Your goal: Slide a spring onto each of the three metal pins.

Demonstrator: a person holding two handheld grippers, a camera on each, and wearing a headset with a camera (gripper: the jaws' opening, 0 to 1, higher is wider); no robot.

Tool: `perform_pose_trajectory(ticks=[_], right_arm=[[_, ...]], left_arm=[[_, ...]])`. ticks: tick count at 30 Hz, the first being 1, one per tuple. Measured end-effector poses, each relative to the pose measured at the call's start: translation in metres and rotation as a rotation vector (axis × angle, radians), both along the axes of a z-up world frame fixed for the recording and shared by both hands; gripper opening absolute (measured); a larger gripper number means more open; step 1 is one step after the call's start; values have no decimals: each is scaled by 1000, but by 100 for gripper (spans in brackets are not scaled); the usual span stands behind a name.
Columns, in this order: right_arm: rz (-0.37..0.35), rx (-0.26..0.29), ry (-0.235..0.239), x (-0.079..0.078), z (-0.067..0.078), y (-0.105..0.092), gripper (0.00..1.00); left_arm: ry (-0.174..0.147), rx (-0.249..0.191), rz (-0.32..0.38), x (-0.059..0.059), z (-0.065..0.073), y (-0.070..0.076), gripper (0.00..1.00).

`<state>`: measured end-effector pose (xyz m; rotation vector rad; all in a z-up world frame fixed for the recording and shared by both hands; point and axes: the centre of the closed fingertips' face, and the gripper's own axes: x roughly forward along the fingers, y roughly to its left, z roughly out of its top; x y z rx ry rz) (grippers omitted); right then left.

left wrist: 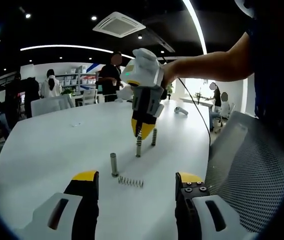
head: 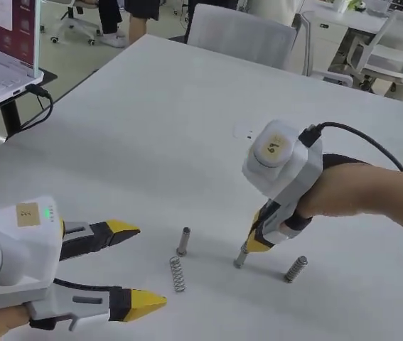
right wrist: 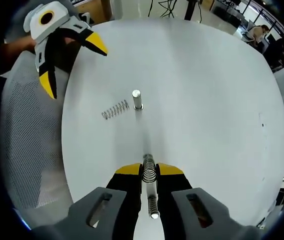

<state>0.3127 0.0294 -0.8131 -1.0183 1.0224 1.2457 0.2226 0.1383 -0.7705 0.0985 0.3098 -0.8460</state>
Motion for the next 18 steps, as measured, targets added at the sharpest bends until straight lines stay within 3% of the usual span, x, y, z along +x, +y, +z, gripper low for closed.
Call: perform_pose_trajectory(ticks=[18], right_arm=[[-11,-33,-10,-1,-27,1,9]], left_arm=[[4,-4,-8,2,0,-5,56]])
